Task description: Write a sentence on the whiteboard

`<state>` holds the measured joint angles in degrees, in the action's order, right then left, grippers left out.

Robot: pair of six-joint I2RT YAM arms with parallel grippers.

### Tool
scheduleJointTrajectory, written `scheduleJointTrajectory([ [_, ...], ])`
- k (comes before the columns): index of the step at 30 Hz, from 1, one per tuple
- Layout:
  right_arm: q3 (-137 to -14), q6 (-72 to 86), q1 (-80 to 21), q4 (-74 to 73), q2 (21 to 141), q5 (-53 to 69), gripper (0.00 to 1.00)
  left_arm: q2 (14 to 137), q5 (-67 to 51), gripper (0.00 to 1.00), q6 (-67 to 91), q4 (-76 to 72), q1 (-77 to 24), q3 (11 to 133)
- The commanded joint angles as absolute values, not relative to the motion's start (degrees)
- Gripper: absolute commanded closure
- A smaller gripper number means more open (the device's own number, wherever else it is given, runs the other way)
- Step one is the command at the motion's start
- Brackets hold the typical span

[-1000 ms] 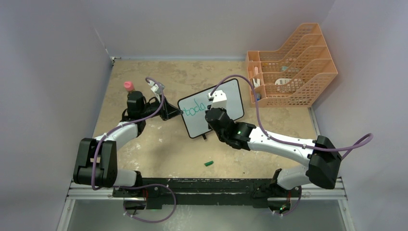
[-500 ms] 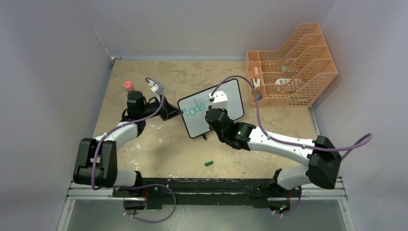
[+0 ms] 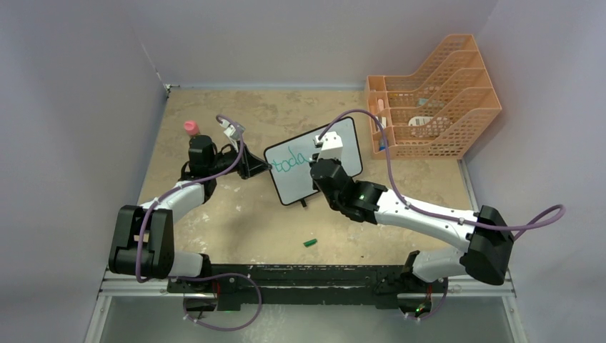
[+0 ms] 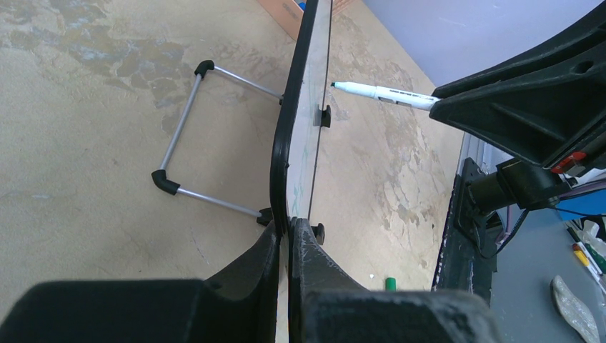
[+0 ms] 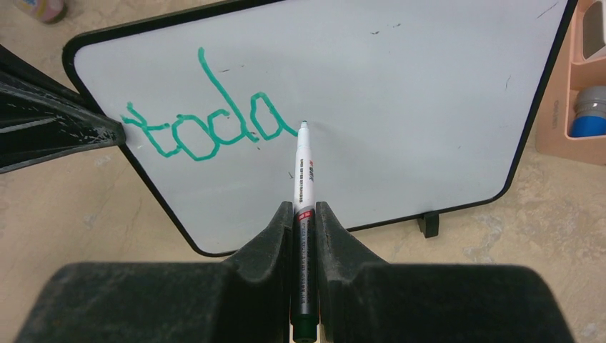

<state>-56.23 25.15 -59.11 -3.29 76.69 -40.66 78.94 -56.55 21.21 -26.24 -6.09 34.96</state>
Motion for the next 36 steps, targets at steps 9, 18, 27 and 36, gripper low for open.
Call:
scheduleJointTrajectory([
  [9, -58.1, 22.3, -57.4, 2.9, 75.2, -39.4, 1.0, 77.3, -57.2, 1.0, 18.6, -27.0, -6.6, 36.5],
  [18, -59.0, 21.3, -56.4, 4.2, 76.0, -37.4, 1.0, 77.2, -57.2, 1.0, 18.5, -26.9, -6.8, 36.5],
  [27, -58.5, 21.8, -56.4, 4.0, 75.6, -35.9, 1.0, 77.2, -57.0, 1.0, 18.5, -26.8, -6.8, 36.6],
  [36, -58.8, 21.0, -56.4, 4.6, 76.6, -35.7, 1.0, 77.1, -57.0, 1.0, 18.4, -26.7, -6.9, 36.6],
])
